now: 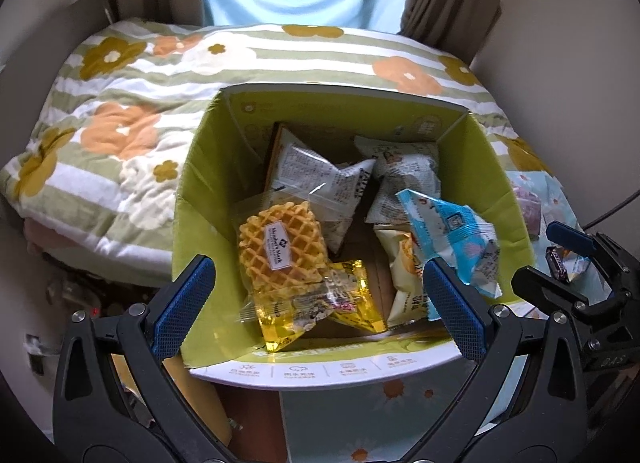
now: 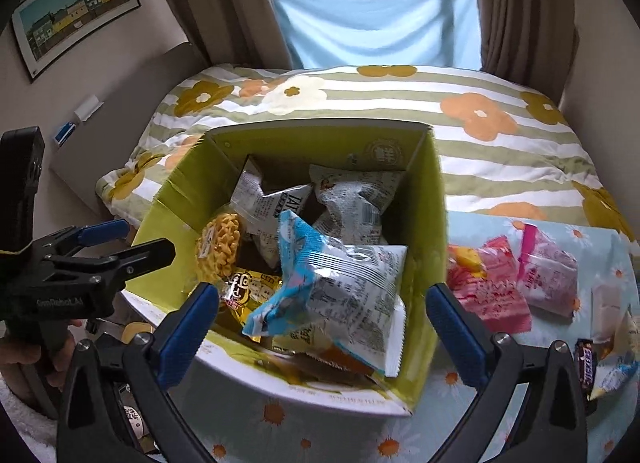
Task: Organize snacks
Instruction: 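Move both grippers back to the pink snack bags on the cloth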
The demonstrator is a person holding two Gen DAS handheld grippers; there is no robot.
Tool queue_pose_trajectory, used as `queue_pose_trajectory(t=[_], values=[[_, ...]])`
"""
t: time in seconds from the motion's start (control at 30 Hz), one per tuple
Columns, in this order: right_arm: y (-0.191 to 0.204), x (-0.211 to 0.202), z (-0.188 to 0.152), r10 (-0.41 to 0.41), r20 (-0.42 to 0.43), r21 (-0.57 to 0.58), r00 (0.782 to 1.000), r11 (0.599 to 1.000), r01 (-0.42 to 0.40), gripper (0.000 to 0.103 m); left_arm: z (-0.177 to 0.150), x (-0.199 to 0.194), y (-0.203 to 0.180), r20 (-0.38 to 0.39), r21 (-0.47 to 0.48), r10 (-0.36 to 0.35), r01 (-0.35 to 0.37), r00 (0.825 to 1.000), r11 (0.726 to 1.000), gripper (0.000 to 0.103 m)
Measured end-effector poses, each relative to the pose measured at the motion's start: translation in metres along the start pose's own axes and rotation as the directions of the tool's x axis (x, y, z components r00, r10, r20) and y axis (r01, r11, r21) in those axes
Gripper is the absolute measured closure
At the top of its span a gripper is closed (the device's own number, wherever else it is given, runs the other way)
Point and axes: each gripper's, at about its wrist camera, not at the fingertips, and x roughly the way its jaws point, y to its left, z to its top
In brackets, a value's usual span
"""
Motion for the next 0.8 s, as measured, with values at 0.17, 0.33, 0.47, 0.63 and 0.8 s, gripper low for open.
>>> queue_pose_trajectory(t=[0.17,0.33,0.47,0.63,0.8], values=[[-0.008,-0.017,-0.006,-0.047,0.02,0.029,0.999,0.999,0.046,0.0,0.001,-0.001,-0.017,0.002,0.037,-0.042,0.042,0.999,0.998,0.0],[-0.021,-0.036,-0.015,-0.081,0.036,0.058,0.996,0.995,0.079,0.0,0.004,-0.002,-0.039,0.0,0.066,-0.081,0.08,0.997,0.995,0.0],[-0.039,-0.054,-0.02,-0.106,0.07,0.085,0.992,0.991,0.1,0.0,0.006,-0.004,-0.063,0.006,0.097,-0.1,0.099,0.995,0.99,0.0],[-0.072,-0.074,-0.023,-0.134,0.129,0.108,0.983,0.987,0.12,0.0,0.009,-0.008,-0.101,0.031,0.131,-0.081,0.076,0.996,0.988,0.0],[-0.114,-0.092,-0.02,-0.121,0.144,0.082,0.982,0.991,0.11,0.0,0.013,-0.008,-0.146,0.045,0.122,-0.076,0.07,0.996,0.99,0.0]])
